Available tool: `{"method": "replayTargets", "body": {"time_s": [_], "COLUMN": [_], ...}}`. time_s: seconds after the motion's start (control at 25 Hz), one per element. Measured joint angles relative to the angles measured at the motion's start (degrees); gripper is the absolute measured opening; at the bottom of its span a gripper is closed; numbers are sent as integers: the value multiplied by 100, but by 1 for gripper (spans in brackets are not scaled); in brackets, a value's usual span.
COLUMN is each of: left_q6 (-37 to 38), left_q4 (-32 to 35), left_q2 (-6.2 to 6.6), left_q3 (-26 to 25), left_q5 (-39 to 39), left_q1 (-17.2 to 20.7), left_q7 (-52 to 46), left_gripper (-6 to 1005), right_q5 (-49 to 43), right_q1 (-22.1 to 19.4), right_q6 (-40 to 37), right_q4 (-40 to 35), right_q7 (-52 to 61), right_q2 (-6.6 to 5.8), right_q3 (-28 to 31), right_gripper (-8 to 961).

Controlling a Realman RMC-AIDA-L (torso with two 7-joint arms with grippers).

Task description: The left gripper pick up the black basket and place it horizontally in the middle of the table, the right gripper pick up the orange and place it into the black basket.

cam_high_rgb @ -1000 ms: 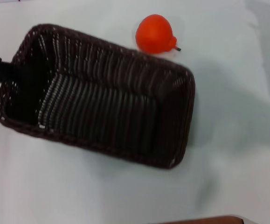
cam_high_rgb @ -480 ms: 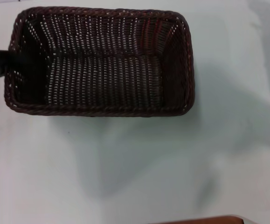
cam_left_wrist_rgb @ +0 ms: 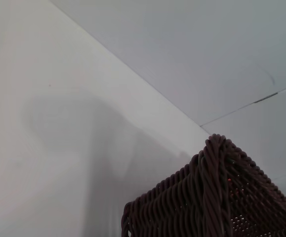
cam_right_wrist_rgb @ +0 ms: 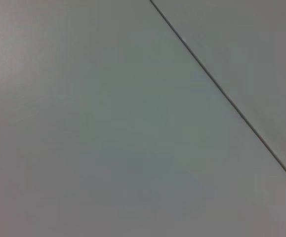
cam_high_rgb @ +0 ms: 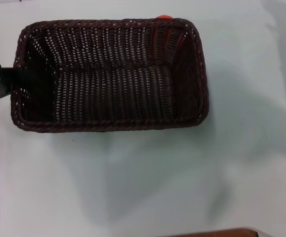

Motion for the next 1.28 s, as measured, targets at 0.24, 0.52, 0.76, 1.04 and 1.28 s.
{"method": "replayTargets", "body": {"time_s": [0.24,0.52,0.76,1.04,1.28], "left_q6": [143,139,101,64,-194], "left_q4": [159,374,479,504,570], "left_q2": [7,15,35,44,94], "left_q3": [250,364,418,353,-388], "left_q5": [-207,-310,-369,-372,-373], "left_q1": [97,57,28,75,5], "left_q7": [125,179,197,288,995], "left_gripper": [218,248,318,452,480], "right_q5": [0,0,0,-44,-62], "right_q1": [0,0,0,-4,-82], "right_q6": [0,0,0,0,1], "right_q4": [0,-26,-33,-43,108], "right_q7": [2,2,1,29,148], "right_q2": [0,0,0,0,-60], "right_q3": [0,-18,-39,-76,-961], "right_gripper": [925,925,925,925,926]}}
